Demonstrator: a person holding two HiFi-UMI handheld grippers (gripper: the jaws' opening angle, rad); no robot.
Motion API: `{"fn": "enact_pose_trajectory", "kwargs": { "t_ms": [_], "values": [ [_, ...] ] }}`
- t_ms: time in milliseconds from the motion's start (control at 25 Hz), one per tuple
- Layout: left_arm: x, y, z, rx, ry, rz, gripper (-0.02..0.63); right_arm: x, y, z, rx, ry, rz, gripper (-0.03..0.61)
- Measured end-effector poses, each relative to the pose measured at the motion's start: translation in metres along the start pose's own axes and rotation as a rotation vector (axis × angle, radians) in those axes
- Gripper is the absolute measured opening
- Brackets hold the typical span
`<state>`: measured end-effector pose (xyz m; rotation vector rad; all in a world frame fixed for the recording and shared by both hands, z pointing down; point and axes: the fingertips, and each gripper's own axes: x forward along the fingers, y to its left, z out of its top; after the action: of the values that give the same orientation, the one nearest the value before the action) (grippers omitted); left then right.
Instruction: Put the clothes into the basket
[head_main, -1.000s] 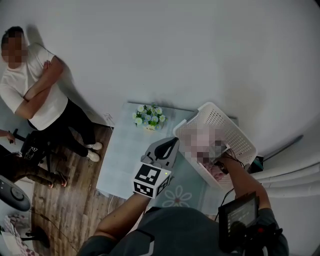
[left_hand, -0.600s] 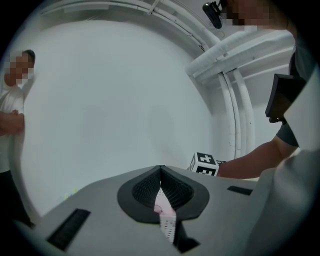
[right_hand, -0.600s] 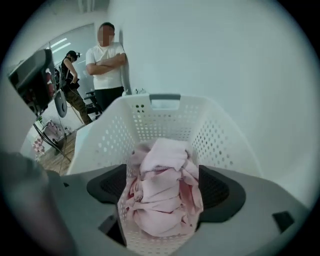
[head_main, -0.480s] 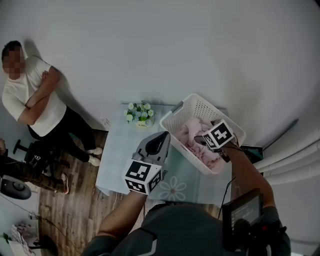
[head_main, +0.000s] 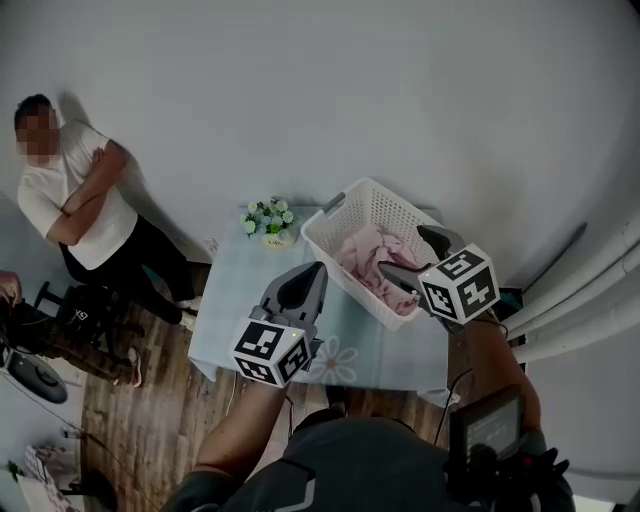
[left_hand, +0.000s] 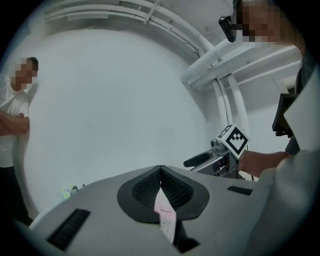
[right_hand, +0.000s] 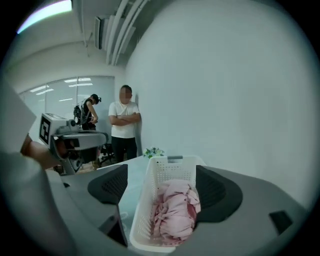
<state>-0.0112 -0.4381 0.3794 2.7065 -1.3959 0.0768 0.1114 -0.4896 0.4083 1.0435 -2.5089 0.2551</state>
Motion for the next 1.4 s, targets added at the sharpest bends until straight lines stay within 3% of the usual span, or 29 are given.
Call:
{"fn": "enact_pose_trajectory", "kwargs": {
  "t_ms": [80,160,240,320,400,560,760,840,1000,1240,1400],
  "values": [
    [-0.005,-0.016,0.000,0.020,0.007,-0.013,0.009,-0.022,0.013,0.008,-0.009,-0.059,0.025,0.432],
    [-0.011,-0.029,0.000,0.029,0.008,-0.020,0.009,-0.043,0.019,0.012,-0.006,-0.100,0.018,0.381],
    [-0.019,-0.036,0.000,-0.006,0.007,-0.017,0.009,-0.060,0.024,0.014,0.001,-0.131,0.003,0.325],
    [-0.029,-0.039,-0.001,-0.059,0.005,-0.011,0.009,-0.074,0.032,0.016,0.009,-0.158,0.004,0.318],
    [-0.039,-0.041,-0.001,-0.060,0.004,0.003,0.009,-0.086,0.040,0.019,0.018,-0.189,-0.005,0.308],
    [-0.059,-0.039,0.006,-0.037,-0.014,0.030,0.009,-0.097,0.055,0.023,0.081,-0.269,-0.023,0.177],
    [-0.071,-0.033,0.014,0.006,-0.039,-0.004,0.009,-0.095,0.077,0.024,0.107,-0.307,-0.063,0.078],
    [-0.079,-0.023,0.018,0.026,-0.046,-0.014,0.009,-0.092,0.086,0.029,0.109,-0.309,-0.079,0.069],
    [-0.100,0.000,0.023,-0.014,-0.052,-0.023,0.009,-0.093,0.110,0.041,0.130,-0.318,-0.116,0.061],
    [-0.125,0.006,0.035,0.079,-0.056,-0.065,0.009,-0.090,0.142,0.049,0.154,-0.322,-0.167,0.018],
    [-0.134,0.018,0.040,0.054,-0.072,-0.045,0.009,-0.093,0.147,0.054,0.161,-0.357,-0.207,0.014]
  ]
}}
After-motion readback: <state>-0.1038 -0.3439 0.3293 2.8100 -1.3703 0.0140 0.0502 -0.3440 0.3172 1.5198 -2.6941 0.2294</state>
